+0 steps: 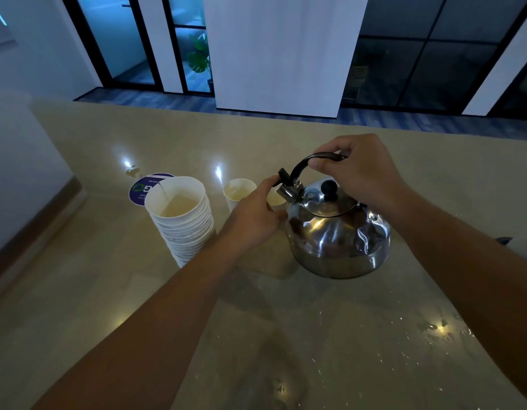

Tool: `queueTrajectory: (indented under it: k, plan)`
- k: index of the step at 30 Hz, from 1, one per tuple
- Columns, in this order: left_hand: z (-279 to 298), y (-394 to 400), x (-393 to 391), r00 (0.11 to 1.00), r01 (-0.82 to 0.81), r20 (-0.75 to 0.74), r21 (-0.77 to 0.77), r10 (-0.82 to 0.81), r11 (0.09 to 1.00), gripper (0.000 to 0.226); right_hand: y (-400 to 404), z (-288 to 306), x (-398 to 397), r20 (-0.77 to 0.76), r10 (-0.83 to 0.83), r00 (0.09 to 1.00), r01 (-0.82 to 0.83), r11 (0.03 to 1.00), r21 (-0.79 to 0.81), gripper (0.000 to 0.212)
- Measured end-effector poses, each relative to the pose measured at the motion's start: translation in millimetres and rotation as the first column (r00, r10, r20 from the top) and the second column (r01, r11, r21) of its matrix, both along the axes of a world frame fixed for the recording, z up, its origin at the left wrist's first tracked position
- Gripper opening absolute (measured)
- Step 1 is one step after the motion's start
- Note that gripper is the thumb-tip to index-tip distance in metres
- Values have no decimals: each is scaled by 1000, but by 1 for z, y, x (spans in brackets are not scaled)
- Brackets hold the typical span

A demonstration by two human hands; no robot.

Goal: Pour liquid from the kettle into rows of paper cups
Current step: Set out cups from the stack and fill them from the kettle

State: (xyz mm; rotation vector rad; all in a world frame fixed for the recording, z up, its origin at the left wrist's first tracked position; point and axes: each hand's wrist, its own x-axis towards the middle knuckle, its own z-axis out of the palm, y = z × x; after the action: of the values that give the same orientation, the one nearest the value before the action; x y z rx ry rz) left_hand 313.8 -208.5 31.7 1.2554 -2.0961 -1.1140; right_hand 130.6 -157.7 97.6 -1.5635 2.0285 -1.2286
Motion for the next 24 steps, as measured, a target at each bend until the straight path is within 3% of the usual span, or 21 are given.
queueTrajectory:
  k: [24]
  plan:
    - [-3,0,2,1000,13,12,-2,-13,1000,72,-3,5,4,-69,-5,998,7,1000,25,18]
